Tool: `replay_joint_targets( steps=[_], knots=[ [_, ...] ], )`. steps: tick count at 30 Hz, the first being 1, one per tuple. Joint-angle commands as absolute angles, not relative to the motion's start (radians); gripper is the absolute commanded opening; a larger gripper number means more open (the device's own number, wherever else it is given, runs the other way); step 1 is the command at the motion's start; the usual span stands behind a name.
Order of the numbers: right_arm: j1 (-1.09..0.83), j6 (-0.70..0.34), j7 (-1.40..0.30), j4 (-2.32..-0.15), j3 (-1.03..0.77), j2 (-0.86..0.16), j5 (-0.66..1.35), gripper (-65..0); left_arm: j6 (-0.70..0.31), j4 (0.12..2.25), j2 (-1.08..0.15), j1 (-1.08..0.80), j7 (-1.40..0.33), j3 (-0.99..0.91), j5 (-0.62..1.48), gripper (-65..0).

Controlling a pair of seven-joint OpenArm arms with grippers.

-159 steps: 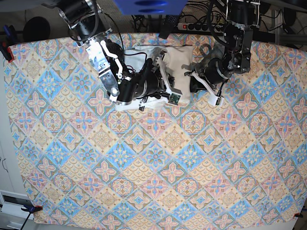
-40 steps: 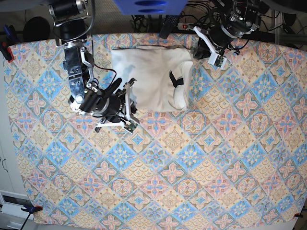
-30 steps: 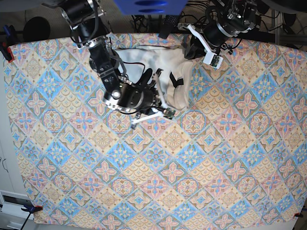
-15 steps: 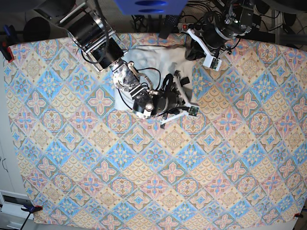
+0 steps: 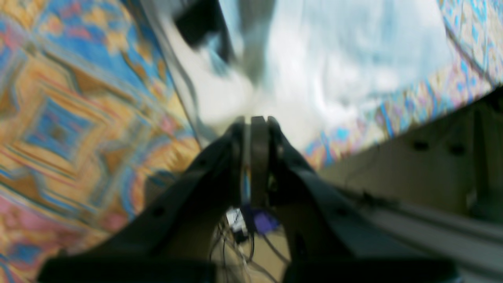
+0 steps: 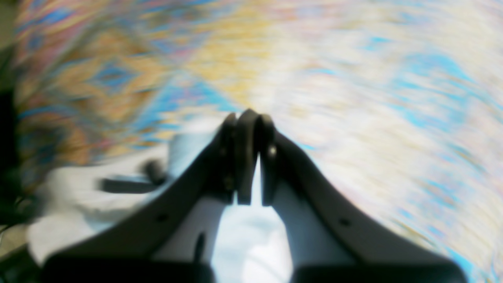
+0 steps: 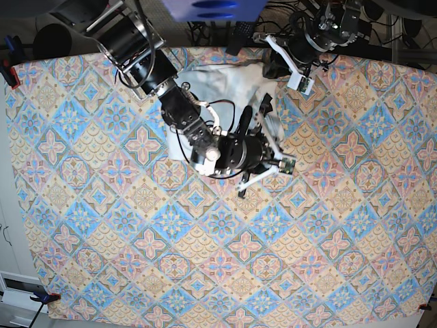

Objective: Fold the T-shirt properly
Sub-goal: 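Grasp the folded bundle with both grippers and lift it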

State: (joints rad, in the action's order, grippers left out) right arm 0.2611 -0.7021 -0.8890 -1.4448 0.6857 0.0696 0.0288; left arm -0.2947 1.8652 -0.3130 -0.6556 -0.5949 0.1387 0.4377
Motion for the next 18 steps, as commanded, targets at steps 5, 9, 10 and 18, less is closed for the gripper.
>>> replay_joint_targets(
  steps=[5,9,10,18],
  knots=[
    [0.282,-0.698,-0.871,-1.492,0.562,-0.018,0.153,-63.1,-0.305,1.985,-0.39,-0.685,-0.575,0.179,0.453,-63.4],
    [0.283,-0.698,-0.871,-1.478,0.463,-0.025,0.156,-63.1,-0.305,2.0,-0.401,-0.677,-0.576,0.234,0.447,-63.3],
    [0.283,-0.698,-0.871,-1.461,0.45,-0.025,0.154,-63.1,-0.305,1.997,-0.4,-0.674,-0.576,0.245,0.446,-63.2],
    [0.361,-0.698,-0.865,-1.224,0.427,-0.028,0.15,-63.1,-0.298,1.91,-0.4,-0.568,-0.688,0.326,0.446,-63.2]
  ],
)
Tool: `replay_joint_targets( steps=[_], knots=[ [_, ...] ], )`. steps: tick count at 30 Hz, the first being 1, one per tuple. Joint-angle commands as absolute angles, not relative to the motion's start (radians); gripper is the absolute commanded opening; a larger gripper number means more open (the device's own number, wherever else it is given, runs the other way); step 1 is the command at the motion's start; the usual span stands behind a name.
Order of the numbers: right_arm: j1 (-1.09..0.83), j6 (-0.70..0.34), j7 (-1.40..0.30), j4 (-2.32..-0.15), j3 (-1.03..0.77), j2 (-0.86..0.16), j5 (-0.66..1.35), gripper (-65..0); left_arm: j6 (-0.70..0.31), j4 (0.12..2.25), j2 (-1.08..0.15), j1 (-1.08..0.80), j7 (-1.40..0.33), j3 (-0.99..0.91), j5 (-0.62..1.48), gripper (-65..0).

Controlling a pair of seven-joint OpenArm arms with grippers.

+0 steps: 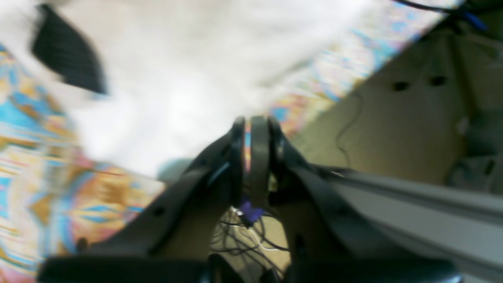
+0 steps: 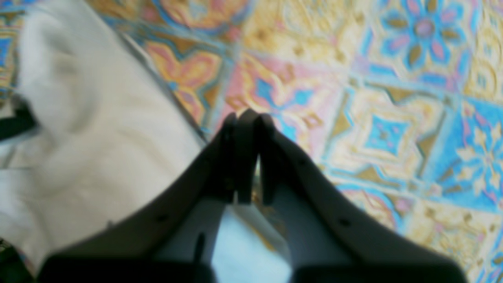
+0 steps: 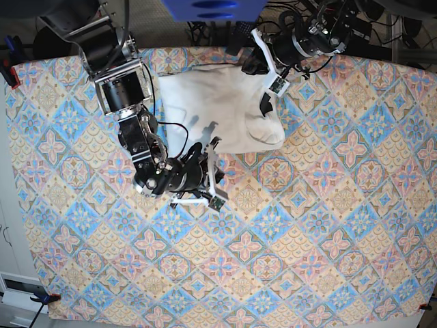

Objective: Fold the T-shirt properly
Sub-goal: 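Grasp the folded bundle with both grippers and lift it, then carry the folded shirt with the right gripper and set it down on the cloth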

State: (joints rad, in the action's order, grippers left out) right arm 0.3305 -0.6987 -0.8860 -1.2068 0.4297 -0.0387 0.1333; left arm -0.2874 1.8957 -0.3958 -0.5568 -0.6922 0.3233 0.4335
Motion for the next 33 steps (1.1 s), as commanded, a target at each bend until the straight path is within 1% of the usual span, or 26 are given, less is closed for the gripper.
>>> replay_joint_targets(
  steps=[1,5,8,13,15,19,26,33],
  knots=[
    [0.375,-0.698,-0.848,-1.191,0.427,-0.028,0.139,-63.1,-0.298,1.897,-0.4,-0.556,-0.688,0.326,0.446,-63.2],
    [0.394,-0.698,-0.786,-1.076,0.429,-0.025,0.03,-63.1,-0.298,1.845,-0.4,-0.516,-0.694,0.326,0.446,-63.2],
    [0.395,-0.698,-0.779,-0.989,0.429,-0.024,-0.062,-63.1,-0.298,1.782,-0.4,-0.475,-0.694,0.326,0.446,-63.2],
    [0.381,-0.698,-0.789,-0.972,0.43,-0.035,-0.094,-63.1,-0.298,1.716,-0.401,-0.414,-0.694,0.326,0.432,-63.2],
    [0.343,-0.698,-0.799,-0.986,0.432,-0.077,-0.094,-63.1,-0.298,1.692,-0.398,-0.39,-0.694,0.326,0.386,-63.2],
    [0.259,-0.698,-0.845,-1.119,0.432,-0.156,-0.093,-63.1,-0.298,1.639,-0.392,-0.338,-0.694,0.328,0.323,-63.1],
    [0.093,-0.698,-0.94,-1.414,0.424,-0.278,-0.09,-63.1,-0.298,1.575,-0.387,-0.223,-0.694,0.384,0.312,-63.1],
    [-0.039,-0.698,-0.952,-1.598,0.421,-0.363,-0.088,-63.2,-0.297,1.531,-0.346,-0.087,-0.694,0.384,0.311,-63.1]
  ],
)
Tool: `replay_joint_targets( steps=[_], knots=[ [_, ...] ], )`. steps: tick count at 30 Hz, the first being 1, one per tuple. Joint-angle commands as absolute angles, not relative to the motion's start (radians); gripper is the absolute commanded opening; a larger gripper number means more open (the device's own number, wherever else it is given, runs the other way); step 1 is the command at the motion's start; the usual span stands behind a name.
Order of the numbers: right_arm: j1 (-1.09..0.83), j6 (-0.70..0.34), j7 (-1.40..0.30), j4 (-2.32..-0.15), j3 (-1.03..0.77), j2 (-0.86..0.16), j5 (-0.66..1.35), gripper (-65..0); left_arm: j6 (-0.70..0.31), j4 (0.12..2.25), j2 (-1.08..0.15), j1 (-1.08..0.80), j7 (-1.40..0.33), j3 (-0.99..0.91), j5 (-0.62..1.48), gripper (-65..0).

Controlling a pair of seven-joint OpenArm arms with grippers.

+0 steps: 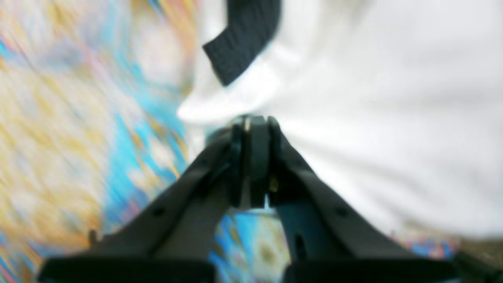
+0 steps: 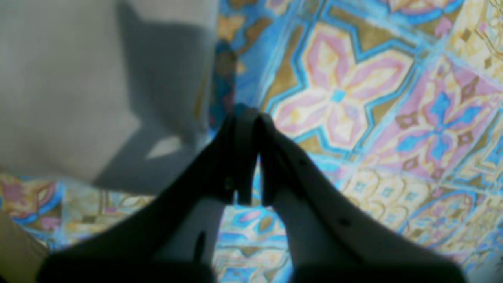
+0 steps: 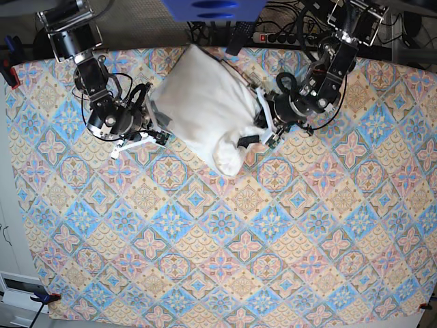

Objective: Fold the T-shirt properly
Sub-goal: 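Carry the folded shirt with the right gripper and set it down on the cloth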

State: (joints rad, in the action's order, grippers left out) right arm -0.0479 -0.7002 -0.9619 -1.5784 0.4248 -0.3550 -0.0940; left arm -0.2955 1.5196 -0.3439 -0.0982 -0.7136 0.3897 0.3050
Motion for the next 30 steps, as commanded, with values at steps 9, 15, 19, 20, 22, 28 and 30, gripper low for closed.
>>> replay_joint_targets(
  steps=[9,15,19,20,22,28,30],
  knots=[
    [-0.199,-0.698,-0.952,-1.819,0.265,-0.372,-0.09,-63.2,-0.297,1.369,-0.186,0.096,-0.682,0.383,0.312,-63.1],
    [-0.28,-0.698,-0.952,-1.942,0.251,-0.372,-0.09,-63.2,-0.295,1.259,-0.099,0.188,-0.576,0.378,0.312,-63.1],
    [-0.308,-0.698,-0.946,-1.962,0.282,-0.348,-0.062,-63.2,-0.295,1.224,-0.084,0.214,-0.544,0.377,0.315,-63.2],
    [-0.311,-0.698,-0.946,-1.963,0.291,-0.335,-0.035,-63.2,-0.295,1.237,-0.087,0.214,-0.545,0.377,0.315,-63.3],
    [-0.308,-0.698,-0.943,-1.972,0.3,-0.325,0.024,-63.2,-0.294,1.268,-0.11,0.203,-0.545,0.366,0.315,-63.3],
    [-0.245,-0.698,-0.943,-1.98,0.302,-0.217,0.159,-63.2,-0.269,1.423,-0.208,0.039,-0.547,0.16,0.317,-63.3],
    [-0.222,-0.698,-0.947,-1.975,0.32,-0.171,0.159,-63.2,-0.269,1.477,-0.237,-0.025,-0.547,0.101,0.315,-63.3]
  ],
)
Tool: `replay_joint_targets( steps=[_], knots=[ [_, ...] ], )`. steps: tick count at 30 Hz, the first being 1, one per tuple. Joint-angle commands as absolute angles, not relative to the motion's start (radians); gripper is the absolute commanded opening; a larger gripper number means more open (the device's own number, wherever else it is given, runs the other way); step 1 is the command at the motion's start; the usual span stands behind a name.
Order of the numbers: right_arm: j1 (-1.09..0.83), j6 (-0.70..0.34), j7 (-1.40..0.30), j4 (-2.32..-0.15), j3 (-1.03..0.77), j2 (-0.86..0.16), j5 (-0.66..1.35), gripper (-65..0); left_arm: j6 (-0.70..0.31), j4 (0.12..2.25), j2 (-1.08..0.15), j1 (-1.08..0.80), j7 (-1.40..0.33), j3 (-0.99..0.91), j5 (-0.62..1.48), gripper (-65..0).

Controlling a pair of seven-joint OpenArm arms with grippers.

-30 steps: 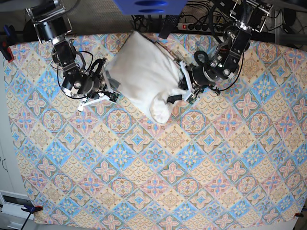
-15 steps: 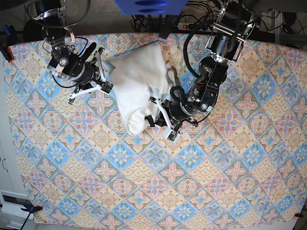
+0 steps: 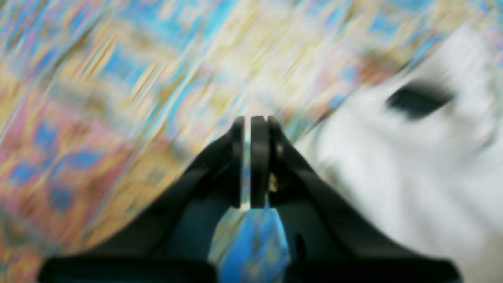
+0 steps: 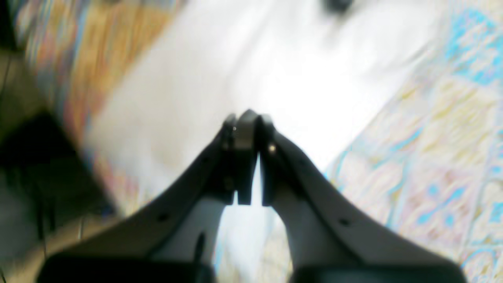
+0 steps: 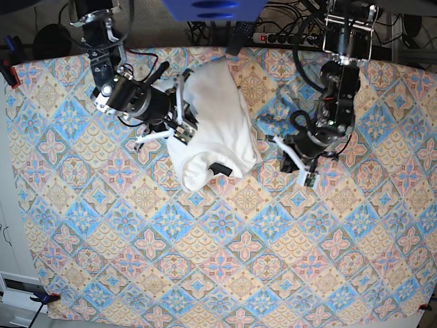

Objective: Fold the T-shirt properly
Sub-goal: 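Carry the folded shirt with the right gripper and set it down on the cloth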

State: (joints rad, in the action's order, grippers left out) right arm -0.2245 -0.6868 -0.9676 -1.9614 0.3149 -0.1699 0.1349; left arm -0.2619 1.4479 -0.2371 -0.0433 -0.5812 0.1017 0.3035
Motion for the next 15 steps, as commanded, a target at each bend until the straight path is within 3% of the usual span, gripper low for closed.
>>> replay_joint_targets(
  steps=[1,10,15],
  knots=[
    [-0.211,-0.698,-0.949,-1.974,0.334,-0.151,0.159,-63.2,-0.268,1.506,-0.252,-0.059,-0.547,0.07,0.317,-63.3],
    [-0.116,-0.698,-0.951,-1.83,0.42,0.031,0.125,-63.2,-0.255,1.67,-0.26,-0.302,-0.547,-0.137,0.326,-63.3],
    [-0.016,-0.698,-0.951,-1.635,0.446,0.048,0.067,-63.2,-0.255,1.701,-0.26,-0.352,-0.547,-0.139,0.326,-63.3]
  ],
)
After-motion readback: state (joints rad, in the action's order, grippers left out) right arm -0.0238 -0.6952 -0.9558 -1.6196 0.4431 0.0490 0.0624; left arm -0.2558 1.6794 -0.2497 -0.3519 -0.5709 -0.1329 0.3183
